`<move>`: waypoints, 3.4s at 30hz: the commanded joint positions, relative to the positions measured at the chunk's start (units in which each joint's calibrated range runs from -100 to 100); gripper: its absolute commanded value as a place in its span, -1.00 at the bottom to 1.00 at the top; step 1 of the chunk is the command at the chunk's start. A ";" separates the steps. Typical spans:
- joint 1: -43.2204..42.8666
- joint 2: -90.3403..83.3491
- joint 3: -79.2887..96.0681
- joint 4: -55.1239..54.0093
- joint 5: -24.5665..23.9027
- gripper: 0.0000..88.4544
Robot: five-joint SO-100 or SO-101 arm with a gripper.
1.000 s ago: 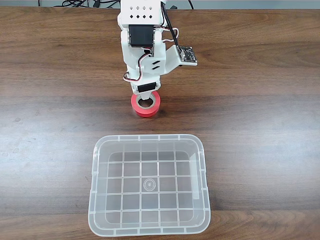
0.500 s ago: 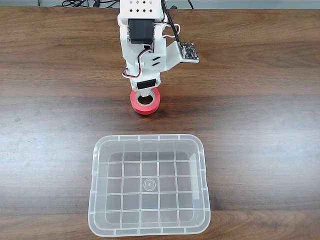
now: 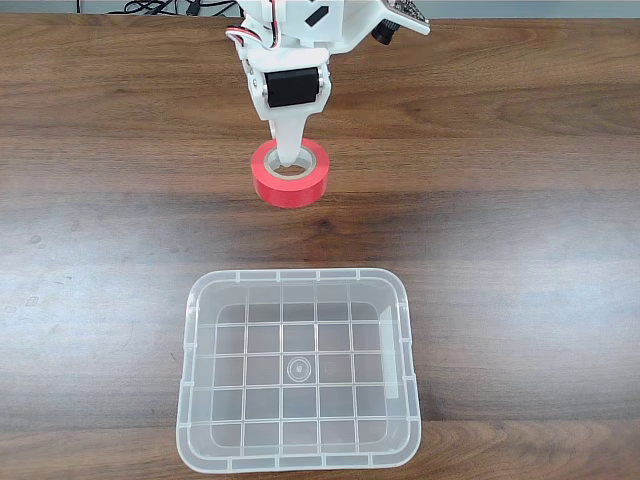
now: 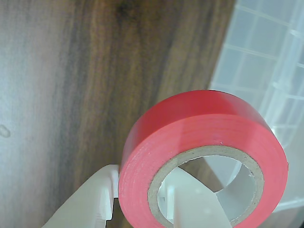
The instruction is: Grab the tape and place it in the box.
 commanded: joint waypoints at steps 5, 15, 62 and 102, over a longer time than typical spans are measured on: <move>-0.20 -3.13 -7.90 -0.17 0.31 -0.89; -0.35 8.13 -36.19 -0.34 -0.01 -0.89; -1.37 59.70 -72.55 0.34 -2.06 -0.48; -3.49 -5.38 -22.00 16.86 -4.59 -0.96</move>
